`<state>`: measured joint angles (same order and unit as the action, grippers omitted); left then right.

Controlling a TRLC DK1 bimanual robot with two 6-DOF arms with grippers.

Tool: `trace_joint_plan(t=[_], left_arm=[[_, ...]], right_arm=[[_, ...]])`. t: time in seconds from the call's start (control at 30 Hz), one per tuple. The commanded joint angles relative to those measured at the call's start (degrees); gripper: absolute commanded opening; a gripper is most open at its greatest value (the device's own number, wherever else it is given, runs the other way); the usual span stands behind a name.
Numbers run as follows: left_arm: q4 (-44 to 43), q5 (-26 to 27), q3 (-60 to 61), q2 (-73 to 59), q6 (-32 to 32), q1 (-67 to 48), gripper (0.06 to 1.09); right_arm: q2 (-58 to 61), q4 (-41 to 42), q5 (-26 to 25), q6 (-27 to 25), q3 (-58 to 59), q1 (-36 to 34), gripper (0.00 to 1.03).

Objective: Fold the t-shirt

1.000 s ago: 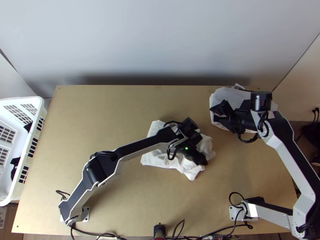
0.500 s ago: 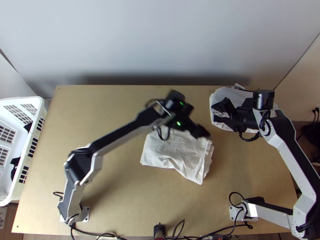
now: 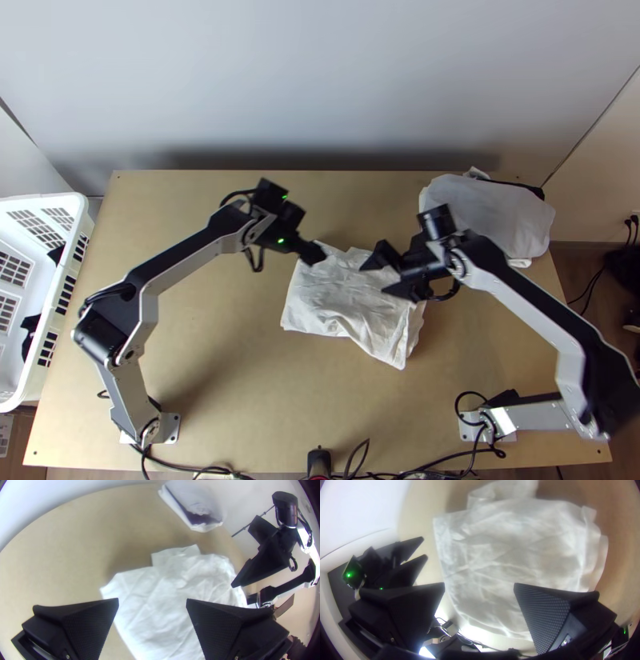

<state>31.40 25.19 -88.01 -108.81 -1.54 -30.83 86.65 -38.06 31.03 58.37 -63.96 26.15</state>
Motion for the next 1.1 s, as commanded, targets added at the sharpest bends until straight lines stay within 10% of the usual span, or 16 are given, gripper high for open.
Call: trace_joint_plan(t=[0.0,0.3,0.83,1.07], left_arm=[[-2.92,-4.45,11.28,2.56,5.23,3.23,1.04],[-6.35,-4.71,13.74,3.26,4.35,1.91,1.04],[-5.12,-4.62,14.53,10.99,3.74,0.77,1.04],[-5.65,-4.62,14.53,11.61,3.39,-0.64,1.04]], right_arm=[[10.12,-0.26,3.6,1.48,2.09,-2.16,0.96],[21.63,-0.43,3.6,-3.44,1.47,-9.54,0.97],[-2.54,-10.01,10.99,-3.79,2.09,-21.93,0.96],[-2.54,-15.81,13.89,-28.75,10.0,-33.53,0.97]])
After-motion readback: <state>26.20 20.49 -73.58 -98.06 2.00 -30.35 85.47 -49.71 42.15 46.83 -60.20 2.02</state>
